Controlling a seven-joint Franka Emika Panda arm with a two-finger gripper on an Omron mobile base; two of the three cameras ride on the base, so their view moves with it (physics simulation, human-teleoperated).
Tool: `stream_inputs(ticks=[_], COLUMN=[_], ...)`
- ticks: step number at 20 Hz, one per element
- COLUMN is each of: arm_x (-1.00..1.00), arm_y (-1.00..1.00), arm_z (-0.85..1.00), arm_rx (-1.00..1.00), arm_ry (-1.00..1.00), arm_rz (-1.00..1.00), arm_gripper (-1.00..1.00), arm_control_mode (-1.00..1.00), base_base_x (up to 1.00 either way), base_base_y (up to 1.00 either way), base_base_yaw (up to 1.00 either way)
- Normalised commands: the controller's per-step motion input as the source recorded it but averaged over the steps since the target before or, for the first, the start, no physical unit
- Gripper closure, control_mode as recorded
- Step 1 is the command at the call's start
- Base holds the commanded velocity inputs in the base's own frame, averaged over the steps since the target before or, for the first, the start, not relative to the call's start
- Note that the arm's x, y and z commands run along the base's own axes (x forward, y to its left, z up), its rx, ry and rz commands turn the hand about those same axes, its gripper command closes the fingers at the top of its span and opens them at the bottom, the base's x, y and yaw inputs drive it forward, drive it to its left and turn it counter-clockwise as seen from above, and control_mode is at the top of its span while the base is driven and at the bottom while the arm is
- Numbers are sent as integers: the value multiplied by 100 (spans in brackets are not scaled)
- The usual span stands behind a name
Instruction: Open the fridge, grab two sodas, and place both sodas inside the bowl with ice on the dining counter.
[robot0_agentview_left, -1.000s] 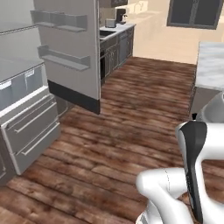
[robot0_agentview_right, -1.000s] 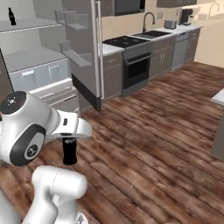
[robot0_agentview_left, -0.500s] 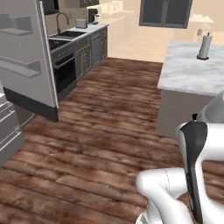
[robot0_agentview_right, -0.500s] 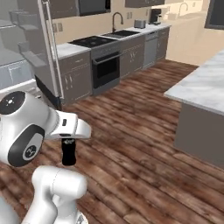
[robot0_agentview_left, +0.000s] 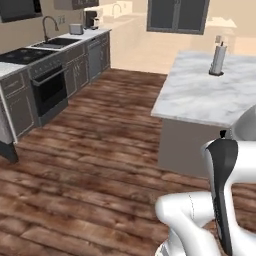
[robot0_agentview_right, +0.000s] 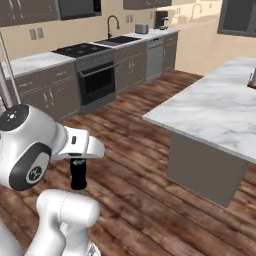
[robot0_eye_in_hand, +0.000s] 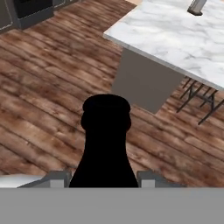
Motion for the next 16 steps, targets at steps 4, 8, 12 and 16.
stream_inputs(ticks=[4,8,12,16], arm_x=[0,0,0,0], arm_y=[0,0,0,0], arm_z=[0,0,0,0], arm_rx=[0,0,0,0], arm_ry=[0,0,0,0], arm_rz=[0,0,0,0], arm_gripper=[100,100,100,100], arm_control_mode=[100,100,100,100], base_base_x=[27,9,7,4], base_base_y=[-100,-100,-100,-100], base_base_yaw=[0,0,3,5])
